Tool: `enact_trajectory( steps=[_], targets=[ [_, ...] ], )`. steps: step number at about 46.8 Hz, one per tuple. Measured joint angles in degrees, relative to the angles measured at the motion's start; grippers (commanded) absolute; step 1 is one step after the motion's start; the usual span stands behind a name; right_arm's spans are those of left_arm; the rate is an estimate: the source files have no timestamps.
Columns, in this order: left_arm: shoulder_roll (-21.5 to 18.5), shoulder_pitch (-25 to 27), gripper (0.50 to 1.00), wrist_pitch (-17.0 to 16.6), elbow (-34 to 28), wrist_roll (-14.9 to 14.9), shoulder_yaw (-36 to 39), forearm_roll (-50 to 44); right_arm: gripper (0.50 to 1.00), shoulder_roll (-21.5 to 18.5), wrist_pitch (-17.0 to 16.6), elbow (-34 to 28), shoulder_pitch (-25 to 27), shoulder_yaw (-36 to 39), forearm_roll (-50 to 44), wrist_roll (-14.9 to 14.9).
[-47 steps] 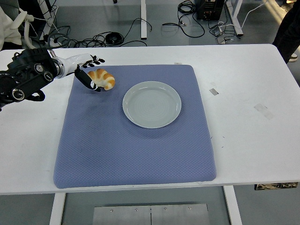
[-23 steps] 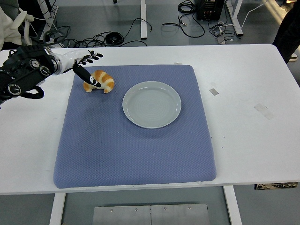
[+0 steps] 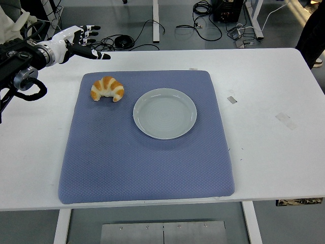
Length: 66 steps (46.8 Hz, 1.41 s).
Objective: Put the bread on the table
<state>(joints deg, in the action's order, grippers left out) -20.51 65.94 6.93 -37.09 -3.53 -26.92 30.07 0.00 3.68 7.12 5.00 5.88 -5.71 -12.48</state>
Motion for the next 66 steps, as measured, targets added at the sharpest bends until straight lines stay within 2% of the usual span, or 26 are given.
enact_trajectory(
  steps=[11,25,30,37,41,49,56,66],
  targets=[
    [0.86,-4.53,0.980,0.41,-0.33,-0.05,-22.98,-11.07,1.000,-0.01,0.00,0.00,0.02,0.01,0.00,0.00],
    [1.21,-7.74,0.980,0.50,-0.33,0.03,-32.17,-17.20,1.000,0.00,0.01,-0.02,0.01,0.03,0.00,-0.01],
    [1.77,-8.87,0.980,0.63,-0.09,0.59,-33.20,-17.31,1.000,-0.01,0.01,-0.01,0.02,0.03,0.00,0.00],
    [1.57,-10.19,0.980,0.72,1.38,3.84,-33.97,-17.49,1.000,0.00,0.01,-0.02,0.00,0.02,0.00,-0.01],
    [1.36,-10.28,0.980,0.72,4.42,4.92,-34.01,-19.42,1.000,-0.01,0.01,-0.01,0.02,0.02,0.00,-0.01],
    [1.16,-10.23,0.981,0.72,10.08,4.77,-33.33,-28.11,1.000,0.00,0.01,-0.02,0.01,0.02,0.00,0.00],
    [1.72,-11.82,0.981,1.30,10.99,4.37,-32.97,-29.36,1.000,-0.01,0.01,-0.01,0.01,0.01,0.00,0.00],
    [4.50,-12.40,0.981,4.39,11.20,3.07,-32.63,-29.51,1.000,0.00,0.01,0.00,0.00,0.02,0.00,0.00]
  ],
)
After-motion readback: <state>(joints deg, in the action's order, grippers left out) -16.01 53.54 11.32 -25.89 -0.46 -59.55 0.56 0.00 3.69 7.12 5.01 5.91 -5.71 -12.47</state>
